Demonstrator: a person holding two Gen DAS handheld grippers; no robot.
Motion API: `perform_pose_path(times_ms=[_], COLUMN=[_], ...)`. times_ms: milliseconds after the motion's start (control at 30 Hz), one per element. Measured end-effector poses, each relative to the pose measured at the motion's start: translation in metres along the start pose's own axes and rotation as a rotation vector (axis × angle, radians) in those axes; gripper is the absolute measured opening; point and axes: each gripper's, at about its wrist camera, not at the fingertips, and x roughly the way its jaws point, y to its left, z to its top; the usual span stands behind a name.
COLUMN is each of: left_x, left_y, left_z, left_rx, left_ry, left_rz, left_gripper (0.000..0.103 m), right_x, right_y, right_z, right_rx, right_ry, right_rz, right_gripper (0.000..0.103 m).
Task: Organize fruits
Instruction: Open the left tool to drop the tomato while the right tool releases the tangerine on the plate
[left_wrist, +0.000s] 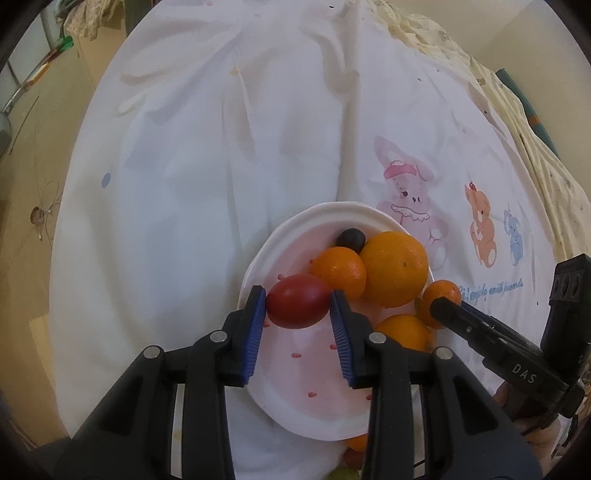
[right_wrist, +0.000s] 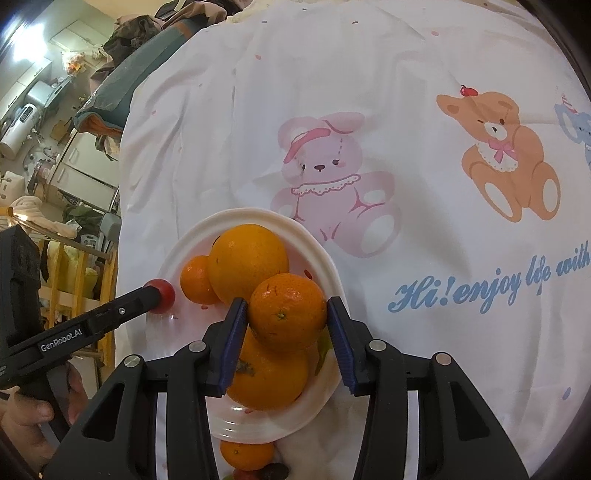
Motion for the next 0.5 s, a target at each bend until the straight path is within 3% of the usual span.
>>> perform_pose_path(times_ms=[100, 167, 200, 233, 500], left_x=[0.0, 0.001, 0.001, -0.001, -0.009], left_y=[0.0, 0.0, 0.0, 0.001, 0.0], left_z=[0.0, -0.001, -0.001, -0.002, -0.001], left_rx=[0.001, 0.0, -0.004, -0.006, 0.003], left_ry=[0.0, 0.014, 0.016, 0.001, -0.02], left_rz=[0.006, 0.011, 0.014, 0.013, 0.036], left_gripper=[0.032, 0.044, 0.056, 0.06, 0.06], right_x=[0.0, 0.001, 0.001, -0.001, -0.02], right_y=[-0.002, -0.004, -0.005, -0.006, -0.003], right_z=[0.0, 0.0, 0.001, 0.001, 0.004], right_rx=[0.01, 0.022, 0.03, 0.038, 0.022], right_ry=[0.002, 0.01, 0.011, 0.002, -0.046], right_rz=[-0.002, -0.002, 0.007, 0.02, 0.013], right_gripper=[0.048, 0.05, 0.054, 0.062, 0.066])
